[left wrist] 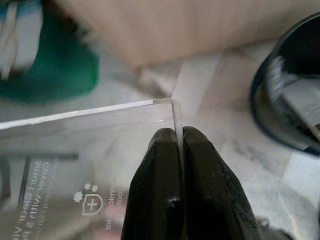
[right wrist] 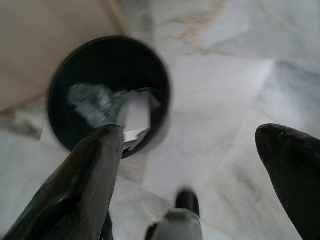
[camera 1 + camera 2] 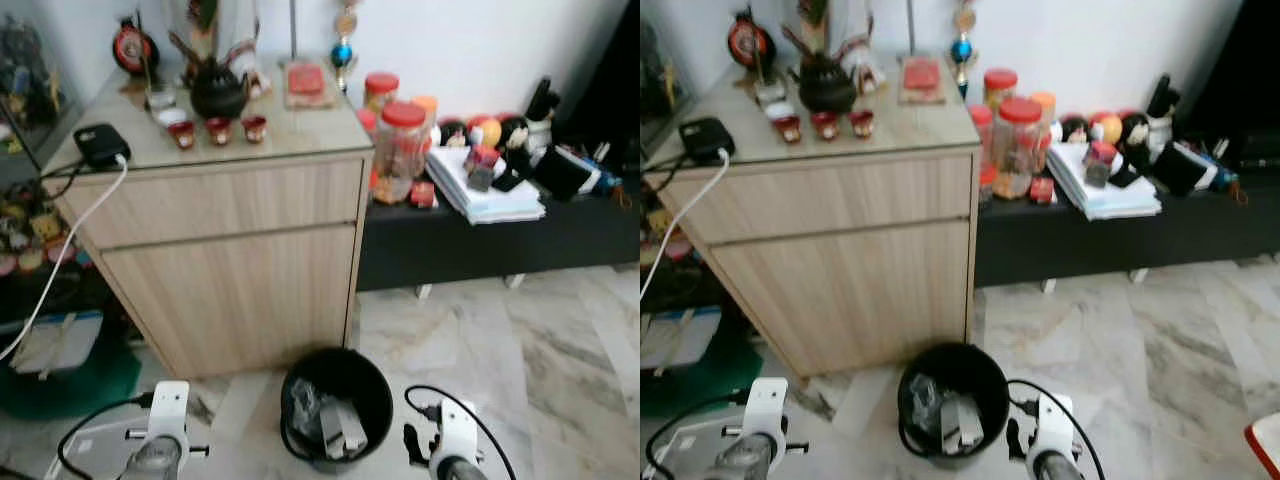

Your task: Picking trash to rubbish bin

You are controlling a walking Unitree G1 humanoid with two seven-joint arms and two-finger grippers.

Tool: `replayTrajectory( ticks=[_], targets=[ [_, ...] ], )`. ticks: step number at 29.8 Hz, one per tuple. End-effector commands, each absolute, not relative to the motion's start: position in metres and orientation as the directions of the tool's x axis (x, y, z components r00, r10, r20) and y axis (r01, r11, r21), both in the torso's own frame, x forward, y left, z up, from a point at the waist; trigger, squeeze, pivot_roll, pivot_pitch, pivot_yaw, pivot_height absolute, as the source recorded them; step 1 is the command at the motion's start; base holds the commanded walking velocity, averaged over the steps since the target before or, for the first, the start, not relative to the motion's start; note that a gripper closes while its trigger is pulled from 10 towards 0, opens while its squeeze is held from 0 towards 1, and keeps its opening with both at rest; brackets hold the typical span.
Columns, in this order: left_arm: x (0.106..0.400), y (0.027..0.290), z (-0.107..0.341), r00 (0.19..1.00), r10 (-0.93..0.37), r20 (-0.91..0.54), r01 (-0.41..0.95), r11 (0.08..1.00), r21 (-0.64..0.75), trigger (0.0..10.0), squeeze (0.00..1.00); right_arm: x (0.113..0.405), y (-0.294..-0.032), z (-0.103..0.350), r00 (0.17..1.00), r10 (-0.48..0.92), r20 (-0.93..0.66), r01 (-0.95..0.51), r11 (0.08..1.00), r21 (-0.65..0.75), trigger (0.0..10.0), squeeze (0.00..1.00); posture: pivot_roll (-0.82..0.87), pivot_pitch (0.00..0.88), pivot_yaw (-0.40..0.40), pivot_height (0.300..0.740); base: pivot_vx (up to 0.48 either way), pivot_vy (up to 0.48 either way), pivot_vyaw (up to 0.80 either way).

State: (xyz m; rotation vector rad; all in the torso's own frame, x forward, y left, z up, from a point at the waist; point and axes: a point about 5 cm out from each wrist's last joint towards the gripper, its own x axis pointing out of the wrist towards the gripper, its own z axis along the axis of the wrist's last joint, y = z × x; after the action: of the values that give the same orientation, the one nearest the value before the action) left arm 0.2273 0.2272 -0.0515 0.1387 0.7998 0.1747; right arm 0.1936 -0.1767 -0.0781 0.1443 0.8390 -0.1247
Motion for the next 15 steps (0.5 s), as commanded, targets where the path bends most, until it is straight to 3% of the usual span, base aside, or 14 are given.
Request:
replayTrajectory(
  ticks=[1,15],
  targets=[
    [0.2322,0.2159,-0.0511,0.693,0.174,-0.700,-0.076,0.983,0.169,10.0,0.00,0.1916,-0.1870,-0.0777,0.662,-0.084,-0.745,0.192,0.980,0.060,10.0,0.00,-0.04,0.000,0.002,0.740,0.292,0.000,0.00],
    [0.2351,0.2155,-0.0491,0.703,0.169,-0.691,-0.068,0.983,0.172,10.0,0.00,0.1918,-0.1862,-0.0775,0.667,-0.083,-0.740,0.188,0.980,0.059,10.0,0.00,-0.03,0.004,0.003,0.740,0.292,0.000,0.00]
  ],
)
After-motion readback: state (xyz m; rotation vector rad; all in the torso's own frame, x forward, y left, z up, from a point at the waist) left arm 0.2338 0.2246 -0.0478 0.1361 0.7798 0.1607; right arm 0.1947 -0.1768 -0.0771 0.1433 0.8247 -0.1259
